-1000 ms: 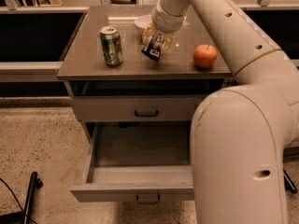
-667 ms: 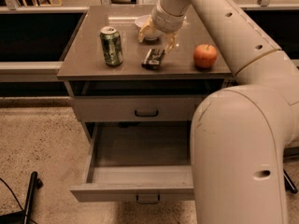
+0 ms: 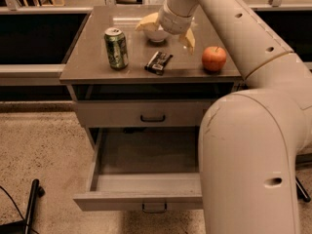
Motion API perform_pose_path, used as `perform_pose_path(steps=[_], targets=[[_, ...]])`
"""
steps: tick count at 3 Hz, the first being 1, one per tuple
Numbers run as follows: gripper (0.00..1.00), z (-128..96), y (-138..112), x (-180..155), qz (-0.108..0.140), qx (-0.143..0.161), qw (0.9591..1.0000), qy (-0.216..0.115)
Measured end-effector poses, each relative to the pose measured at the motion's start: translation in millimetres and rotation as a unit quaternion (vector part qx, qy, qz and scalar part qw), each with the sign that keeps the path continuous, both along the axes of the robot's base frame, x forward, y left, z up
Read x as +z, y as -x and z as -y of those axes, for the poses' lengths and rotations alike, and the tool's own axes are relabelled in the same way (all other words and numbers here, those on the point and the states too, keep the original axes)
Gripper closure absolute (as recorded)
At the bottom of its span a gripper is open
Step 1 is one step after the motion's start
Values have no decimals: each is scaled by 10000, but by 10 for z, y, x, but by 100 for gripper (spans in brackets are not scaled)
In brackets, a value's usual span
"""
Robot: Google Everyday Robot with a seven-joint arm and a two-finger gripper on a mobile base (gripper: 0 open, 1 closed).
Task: Pick rxbar chocolate from middle drawer and place on counter
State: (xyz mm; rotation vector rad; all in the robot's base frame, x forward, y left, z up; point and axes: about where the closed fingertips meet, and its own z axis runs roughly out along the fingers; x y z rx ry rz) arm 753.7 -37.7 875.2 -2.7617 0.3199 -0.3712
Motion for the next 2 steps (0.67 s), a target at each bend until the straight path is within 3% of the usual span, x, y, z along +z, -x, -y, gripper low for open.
perform_pose_path(steps=[1,2], targets=[[0,54,-94,84,50,-26,10000,-80],[0,251,-202,421,377,-135,9990,-200]])
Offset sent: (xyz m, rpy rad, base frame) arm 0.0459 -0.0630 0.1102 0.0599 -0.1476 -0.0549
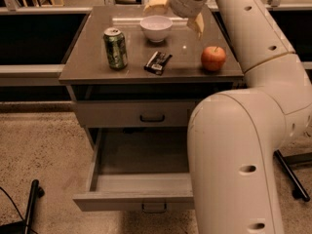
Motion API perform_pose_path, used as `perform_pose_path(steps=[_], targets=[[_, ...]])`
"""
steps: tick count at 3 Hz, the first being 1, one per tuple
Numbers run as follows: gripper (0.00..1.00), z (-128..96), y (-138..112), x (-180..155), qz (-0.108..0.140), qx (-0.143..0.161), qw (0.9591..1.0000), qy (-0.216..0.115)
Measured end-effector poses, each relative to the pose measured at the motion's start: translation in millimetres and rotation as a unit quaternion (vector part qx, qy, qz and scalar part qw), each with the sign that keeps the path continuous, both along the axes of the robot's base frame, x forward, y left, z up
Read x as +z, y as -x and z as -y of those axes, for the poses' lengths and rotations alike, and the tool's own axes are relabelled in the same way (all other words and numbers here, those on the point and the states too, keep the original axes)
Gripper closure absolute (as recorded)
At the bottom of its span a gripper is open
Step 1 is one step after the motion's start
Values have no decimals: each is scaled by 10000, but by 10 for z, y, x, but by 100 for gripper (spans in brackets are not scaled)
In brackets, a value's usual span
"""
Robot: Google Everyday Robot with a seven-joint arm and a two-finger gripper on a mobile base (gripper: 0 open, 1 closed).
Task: Pick rxbar chocolate from middle drawer and place on counter
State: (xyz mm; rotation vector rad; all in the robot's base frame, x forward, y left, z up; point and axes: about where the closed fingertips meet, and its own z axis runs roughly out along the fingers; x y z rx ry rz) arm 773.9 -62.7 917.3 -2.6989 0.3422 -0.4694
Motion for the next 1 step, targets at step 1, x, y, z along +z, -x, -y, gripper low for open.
perform_pose_path(steps=[1], targets=[[0,17,-47,104,141,-41,9999,-69]])
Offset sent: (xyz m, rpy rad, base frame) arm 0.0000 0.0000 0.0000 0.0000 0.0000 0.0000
